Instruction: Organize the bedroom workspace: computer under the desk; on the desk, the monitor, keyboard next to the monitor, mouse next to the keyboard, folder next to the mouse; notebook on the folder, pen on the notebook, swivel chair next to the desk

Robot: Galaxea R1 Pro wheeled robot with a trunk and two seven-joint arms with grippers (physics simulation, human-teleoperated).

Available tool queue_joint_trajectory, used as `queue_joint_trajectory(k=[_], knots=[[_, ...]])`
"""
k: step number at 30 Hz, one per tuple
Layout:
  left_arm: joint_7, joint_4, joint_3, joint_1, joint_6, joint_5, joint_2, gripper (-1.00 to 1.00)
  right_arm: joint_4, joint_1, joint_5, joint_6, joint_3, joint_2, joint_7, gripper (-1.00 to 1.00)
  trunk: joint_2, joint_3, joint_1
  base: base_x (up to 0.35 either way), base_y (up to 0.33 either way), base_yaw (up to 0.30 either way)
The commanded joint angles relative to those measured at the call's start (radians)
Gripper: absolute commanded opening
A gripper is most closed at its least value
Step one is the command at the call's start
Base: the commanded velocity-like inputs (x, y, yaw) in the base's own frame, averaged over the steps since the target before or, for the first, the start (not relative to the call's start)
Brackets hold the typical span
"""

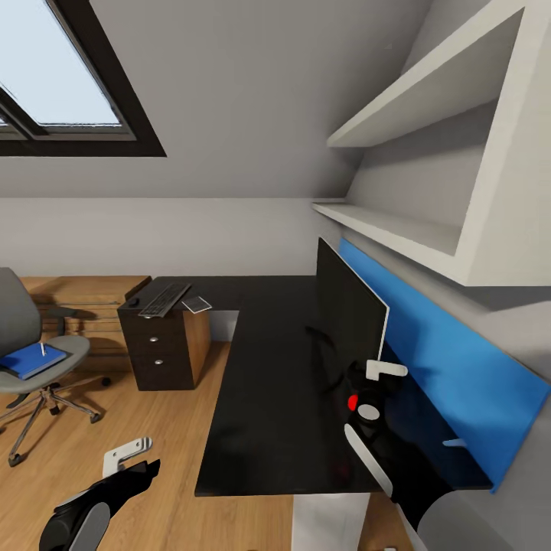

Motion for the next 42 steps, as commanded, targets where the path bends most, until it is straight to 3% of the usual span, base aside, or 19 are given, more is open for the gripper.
queue_joint_trajectory(k=[1, 20, 42], knots=[[0.009, -0.001, 0.0, -0.001, 0.003, 0.011, 0.0, 1.0, -0.002, -0.001, -0.003, 0.009, 0.004, -0.001, -0.008, 1.0, -0.001, -0.001, 0.0, 0.0, 0.0, 0.0], [0.009, -0.001, -0.003, -0.001, 0.003, 0.011, 0.0, 1.0, -0.002, -0.001, -0.003, 0.011, 0.004, -0.001, -0.008, 1.0, -0.001, -0.001, 0.0, -0.006, 0.0, 0.0], [0.009, -0.001, -0.008, -0.001, 0.003, 0.012, 0.0, 1.0, -0.001, -0.001, -0.003, 0.01, 0.006, 0.0, -0.007, 1.0, -0.001, -0.001, 0.0, -0.315, 0.005, 0.0]])
